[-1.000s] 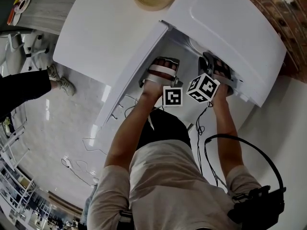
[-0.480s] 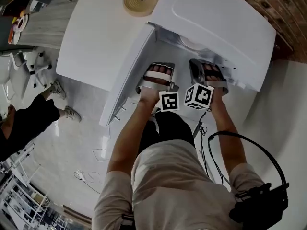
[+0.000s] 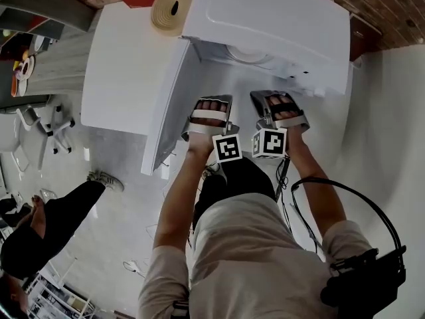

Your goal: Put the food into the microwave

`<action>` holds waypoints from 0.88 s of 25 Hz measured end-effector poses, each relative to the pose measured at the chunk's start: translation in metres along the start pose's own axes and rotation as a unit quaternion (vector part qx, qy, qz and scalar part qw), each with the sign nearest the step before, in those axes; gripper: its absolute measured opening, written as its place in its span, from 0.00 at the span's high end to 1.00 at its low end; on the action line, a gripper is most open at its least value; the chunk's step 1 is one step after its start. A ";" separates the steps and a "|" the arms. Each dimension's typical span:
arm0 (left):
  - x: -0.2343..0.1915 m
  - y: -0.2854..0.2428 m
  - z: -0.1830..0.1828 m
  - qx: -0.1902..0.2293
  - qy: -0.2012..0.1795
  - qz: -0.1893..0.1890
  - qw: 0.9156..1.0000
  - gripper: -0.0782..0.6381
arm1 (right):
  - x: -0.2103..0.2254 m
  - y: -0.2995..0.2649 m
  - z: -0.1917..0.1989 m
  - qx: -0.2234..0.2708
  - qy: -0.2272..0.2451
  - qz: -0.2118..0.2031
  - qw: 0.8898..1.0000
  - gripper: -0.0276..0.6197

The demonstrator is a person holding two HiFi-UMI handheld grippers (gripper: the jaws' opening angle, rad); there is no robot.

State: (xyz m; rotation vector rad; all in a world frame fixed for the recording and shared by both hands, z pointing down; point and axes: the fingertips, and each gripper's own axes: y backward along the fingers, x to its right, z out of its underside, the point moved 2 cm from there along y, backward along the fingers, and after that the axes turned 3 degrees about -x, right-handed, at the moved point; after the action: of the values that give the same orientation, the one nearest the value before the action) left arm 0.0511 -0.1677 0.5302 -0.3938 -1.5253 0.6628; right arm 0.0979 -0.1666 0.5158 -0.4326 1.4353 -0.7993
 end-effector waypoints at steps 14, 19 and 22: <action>0.014 0.054 -0.016 0.025 -0.022 -0.021 0.999 0.88 | -0.023 0.058 -0.014 -0.017 0.019 0.035 0.999 0.95; 0.015 0.070 -0.016 0.033 -0.026 -0.032 0.999 0.88 | -0.027 0.073 -0.021 -0.022 0.020 0.046 0.998 0.95; 0.018 0.078 -0.017 0.036 -0.030 -0.029 0.998 0.88 | -0.031 0.081 -0.025 -0.025 0.027 0.052 0.998 0.95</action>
State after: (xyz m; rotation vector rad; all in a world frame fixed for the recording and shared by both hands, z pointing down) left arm 0.0547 -0.0941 0.4954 -0.2757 -1.5600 0.6863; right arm 0.0936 -0.0851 0.4780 -0.3735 1.5178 -0.6981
